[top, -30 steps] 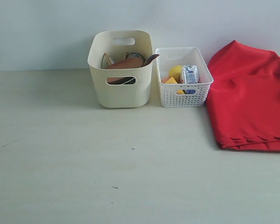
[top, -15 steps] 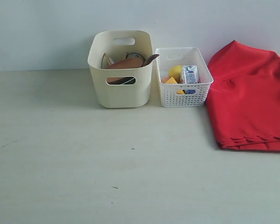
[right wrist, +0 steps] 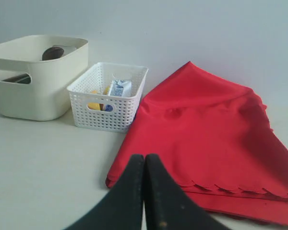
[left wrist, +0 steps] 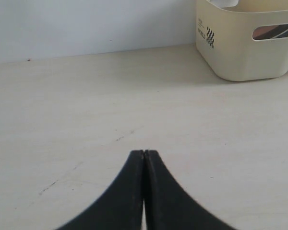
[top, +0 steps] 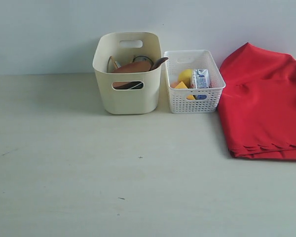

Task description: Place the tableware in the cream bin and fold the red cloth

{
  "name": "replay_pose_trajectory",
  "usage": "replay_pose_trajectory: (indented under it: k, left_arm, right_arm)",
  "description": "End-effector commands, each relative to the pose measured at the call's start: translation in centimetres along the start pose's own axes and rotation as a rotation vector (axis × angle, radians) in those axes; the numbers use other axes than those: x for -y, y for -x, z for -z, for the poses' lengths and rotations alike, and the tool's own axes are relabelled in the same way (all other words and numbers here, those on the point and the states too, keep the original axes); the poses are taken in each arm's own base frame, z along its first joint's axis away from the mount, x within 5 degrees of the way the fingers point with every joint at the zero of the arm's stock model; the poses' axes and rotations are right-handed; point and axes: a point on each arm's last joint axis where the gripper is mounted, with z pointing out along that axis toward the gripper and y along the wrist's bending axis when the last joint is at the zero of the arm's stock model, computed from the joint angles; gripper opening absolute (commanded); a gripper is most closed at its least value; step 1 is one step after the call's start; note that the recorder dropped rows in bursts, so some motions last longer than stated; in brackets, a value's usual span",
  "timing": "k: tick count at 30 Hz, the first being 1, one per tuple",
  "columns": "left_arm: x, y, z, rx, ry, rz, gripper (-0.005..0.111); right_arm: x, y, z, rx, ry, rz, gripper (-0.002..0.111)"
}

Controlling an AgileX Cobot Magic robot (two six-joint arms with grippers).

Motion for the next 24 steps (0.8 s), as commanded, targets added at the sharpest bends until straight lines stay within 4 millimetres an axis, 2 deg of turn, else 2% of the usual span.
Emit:
replay_pose_trajectory:
  k: [1, 24]
  left_arm:
    - [-0.02, 0.0, 0.02, 0.009, 0.004, 0.004, 0.0]
    - [-0.02, 0.0, 0.02, 0.009, 0.004, 0.004, 0.0]
  right_arm:
    - [0.28, -0.3, 0.01, -0.019, -0.05, -0.001, 0.0]
    - [0.36, -0.29, 0.01, -0.018, -0.066, -0.01, 0.0]
